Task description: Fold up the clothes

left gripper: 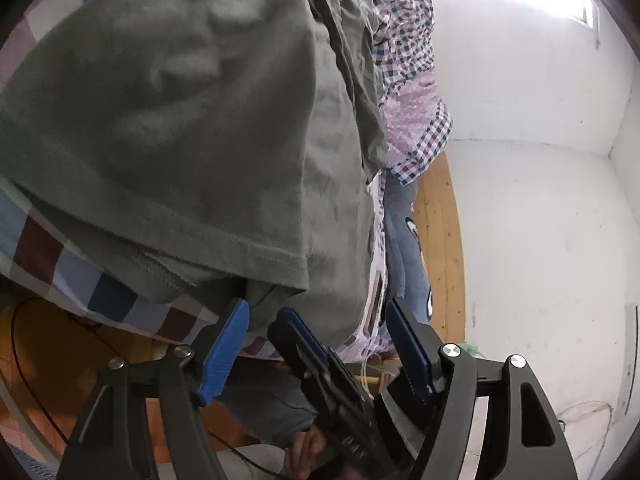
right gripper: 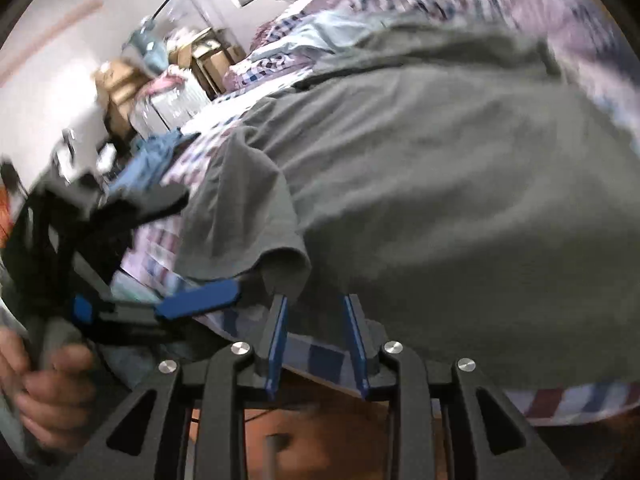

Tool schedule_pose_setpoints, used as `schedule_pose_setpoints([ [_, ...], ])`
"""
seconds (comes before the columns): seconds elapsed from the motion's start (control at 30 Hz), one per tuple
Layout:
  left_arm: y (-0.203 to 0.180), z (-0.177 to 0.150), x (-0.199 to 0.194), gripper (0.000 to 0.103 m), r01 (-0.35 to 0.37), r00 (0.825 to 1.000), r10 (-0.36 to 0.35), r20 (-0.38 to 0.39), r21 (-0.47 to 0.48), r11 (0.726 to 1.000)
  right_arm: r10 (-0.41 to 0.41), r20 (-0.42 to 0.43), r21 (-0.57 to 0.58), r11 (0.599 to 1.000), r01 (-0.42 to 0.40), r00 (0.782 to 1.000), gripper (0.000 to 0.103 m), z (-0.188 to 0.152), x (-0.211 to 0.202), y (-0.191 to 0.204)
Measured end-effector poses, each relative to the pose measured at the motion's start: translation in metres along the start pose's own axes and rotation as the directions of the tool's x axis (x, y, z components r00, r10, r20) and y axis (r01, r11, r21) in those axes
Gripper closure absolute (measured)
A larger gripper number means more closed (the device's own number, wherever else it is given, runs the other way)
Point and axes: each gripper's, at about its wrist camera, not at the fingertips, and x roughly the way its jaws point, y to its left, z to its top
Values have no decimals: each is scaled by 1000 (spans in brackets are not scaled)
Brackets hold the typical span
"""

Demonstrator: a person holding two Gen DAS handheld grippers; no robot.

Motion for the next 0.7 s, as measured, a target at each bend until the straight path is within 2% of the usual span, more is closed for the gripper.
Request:
schedule_pose_setpoints([
  [0.13,-1,-2,0,28,-6,1000,6,-1,9,1000,69,-5,67,995,-69,998,72,3,7,-7],
  [0.3,8,0,-4,28,5,1000,-4,2,-16,1000,98,-16,20,995,-98,995,74,8,20,6],
  [0.37,13,-1,-6,28,12,1000,-12,-7,-24,1000,92,-20,-19,996,-92,996,82,9,24,15],
  [0.4,15,-1,-7,28,15,1000,-16,-12,-28,1000,83,-23,-44,995,-84,996,103,8,25,19],
  [0.57,14,-4,-2,28,29,999,-30,-33,-30,999,-15,50,-226,974,26,999,103,8,12,52],
  [0.63,11,-5,-1,28,40,999,-41,-30,-20,999,-85,107,-345,931,117,991,103,3,5,72],
  [0.7,7,-5,0,28,57,998,-57,-19,-12,998,-159,152,-473,855,212,976,103,-7,5,92],
])
